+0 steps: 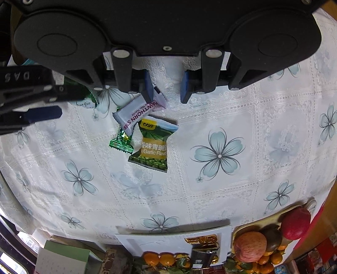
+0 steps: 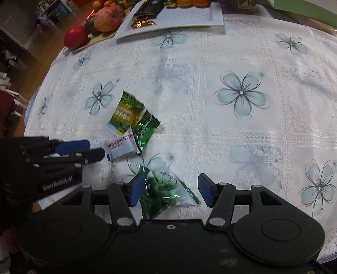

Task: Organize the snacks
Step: 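Grasp the Hawthorn strip packet with the left tool while the right tool grasps the green-white packet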

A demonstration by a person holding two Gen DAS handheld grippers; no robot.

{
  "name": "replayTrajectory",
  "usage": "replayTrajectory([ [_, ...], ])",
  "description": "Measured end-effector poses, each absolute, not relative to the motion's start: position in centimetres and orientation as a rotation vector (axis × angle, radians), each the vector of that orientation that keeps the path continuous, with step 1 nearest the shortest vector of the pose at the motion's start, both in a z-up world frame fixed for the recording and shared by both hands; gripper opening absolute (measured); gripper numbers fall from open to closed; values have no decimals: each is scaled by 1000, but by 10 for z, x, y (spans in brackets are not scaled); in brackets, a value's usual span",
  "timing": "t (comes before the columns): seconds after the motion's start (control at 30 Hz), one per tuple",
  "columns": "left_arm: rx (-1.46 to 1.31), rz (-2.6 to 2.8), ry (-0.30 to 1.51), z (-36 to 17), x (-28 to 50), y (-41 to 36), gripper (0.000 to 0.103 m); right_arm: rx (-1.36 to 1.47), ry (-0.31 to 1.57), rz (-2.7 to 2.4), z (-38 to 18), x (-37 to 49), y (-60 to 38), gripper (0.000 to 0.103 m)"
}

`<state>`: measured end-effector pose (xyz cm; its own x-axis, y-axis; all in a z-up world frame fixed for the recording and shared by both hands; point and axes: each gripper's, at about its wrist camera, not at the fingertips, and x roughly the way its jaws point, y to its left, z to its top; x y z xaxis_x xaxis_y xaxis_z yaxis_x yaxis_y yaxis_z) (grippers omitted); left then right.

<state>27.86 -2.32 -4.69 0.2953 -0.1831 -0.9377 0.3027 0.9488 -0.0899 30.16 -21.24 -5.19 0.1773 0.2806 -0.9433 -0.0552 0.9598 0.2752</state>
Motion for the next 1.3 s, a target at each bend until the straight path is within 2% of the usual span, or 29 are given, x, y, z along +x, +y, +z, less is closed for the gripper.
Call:
replayTrajectory([
  [0.2,-65,-329,1277,-49,294,-14,38,138,1416,270,-69,295,-197,59],
  [0.33,-55,-339,1255,-45,294,-25,38,62,1390,285,-70,288,-184,61],
  [0.37,-49,-343,1248,-44,293,-28,38,46,1384,287,-69,286,-182,59],
  [0.47,-15,-352,1228,-42,292,-38,38,35,1376,326,-68,282,-177,42],
  [0.5,7,-346,1215,-41,291,-41,38,25,1374,328,-68,281,-176,40],
  [0.63,103,-297,1177,-45,293,-52,38,21,1367,333,-65,278,-177,39],
  [0.97,24,-270,1334,-64,291,-34,38,118,1335,274,-53,286,-206,39],
  [1.13,82,-298,1397,-69,283,-36,38,179,1326,204,-50,294,-226,39],
  [1.3,174,-369,1297,-48,266,-40,38,246,1317,158,-46,298,-241,39],
])
